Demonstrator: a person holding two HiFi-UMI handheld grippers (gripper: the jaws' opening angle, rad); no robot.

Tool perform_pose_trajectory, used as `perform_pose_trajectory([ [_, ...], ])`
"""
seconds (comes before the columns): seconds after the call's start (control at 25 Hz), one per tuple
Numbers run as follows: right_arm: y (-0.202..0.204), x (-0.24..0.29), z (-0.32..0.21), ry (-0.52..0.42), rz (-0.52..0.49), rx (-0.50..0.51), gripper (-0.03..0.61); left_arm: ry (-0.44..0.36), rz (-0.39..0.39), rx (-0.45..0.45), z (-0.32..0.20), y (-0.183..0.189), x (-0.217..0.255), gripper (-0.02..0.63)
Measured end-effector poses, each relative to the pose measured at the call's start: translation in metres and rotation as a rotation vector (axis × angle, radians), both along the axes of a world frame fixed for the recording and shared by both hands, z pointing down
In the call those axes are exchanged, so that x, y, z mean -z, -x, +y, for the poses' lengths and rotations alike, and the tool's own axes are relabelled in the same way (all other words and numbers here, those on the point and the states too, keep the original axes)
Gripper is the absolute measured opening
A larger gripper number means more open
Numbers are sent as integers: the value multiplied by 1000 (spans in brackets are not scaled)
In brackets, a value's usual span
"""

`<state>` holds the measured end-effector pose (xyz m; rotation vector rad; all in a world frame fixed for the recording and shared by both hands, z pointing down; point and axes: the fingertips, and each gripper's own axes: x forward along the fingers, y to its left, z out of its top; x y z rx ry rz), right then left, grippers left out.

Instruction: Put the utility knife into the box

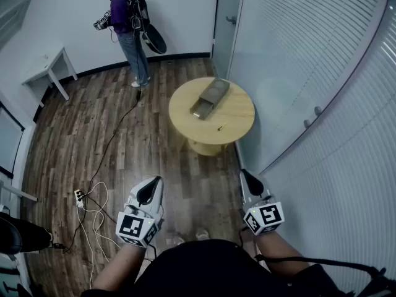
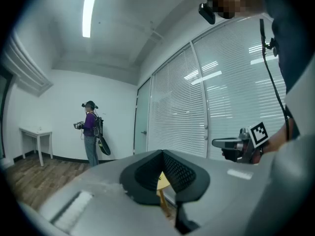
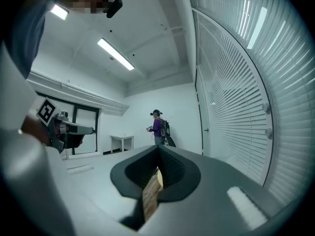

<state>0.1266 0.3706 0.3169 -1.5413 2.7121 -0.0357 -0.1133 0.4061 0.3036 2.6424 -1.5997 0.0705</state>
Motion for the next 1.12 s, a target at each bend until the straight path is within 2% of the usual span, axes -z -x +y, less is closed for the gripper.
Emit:
perform_pose_trajectory([
  [0.08, 2, 1, 5, 16, -8, -2, 6, 7, 44, 10, 1, 2, 4, 3],
  [0.16, 3, 2, 10, 26, -14, 5, 6, 7, 56, 22, 3, 4, 7, 3],
  [0.32, 4, 1, 17, 25, -10, 52, 6, 11, 23, 22, 11, -5, 6, 3],
  [0.44, 0, 3, 10, 24, -65, 84, 6, 13, 19, 32, 6, -11, 5, 3],
  [0.56, -7, -11, -2, 42, -80, 94, 6, 21, -4, 65, -5, -9, -4, 3],
  [0.76, -11, -31, -13, 70, -59, 181, 6, 12, -32, 146, -13, 4, -11, 3],
  [0.88, -18, -45, -22, 106, -61, 177, 6, 27, -20, 196, -15, 11, -25, 3],
  [1.0, -20, -51, -30, 133, -60, 176, 6, 59, -22, 192, -27, 11, -40, 3],
  [1.12, -26, -56, -45, 143, -55, 157, 6, 58, -14, 177, -48, 8, -44, 3],
])
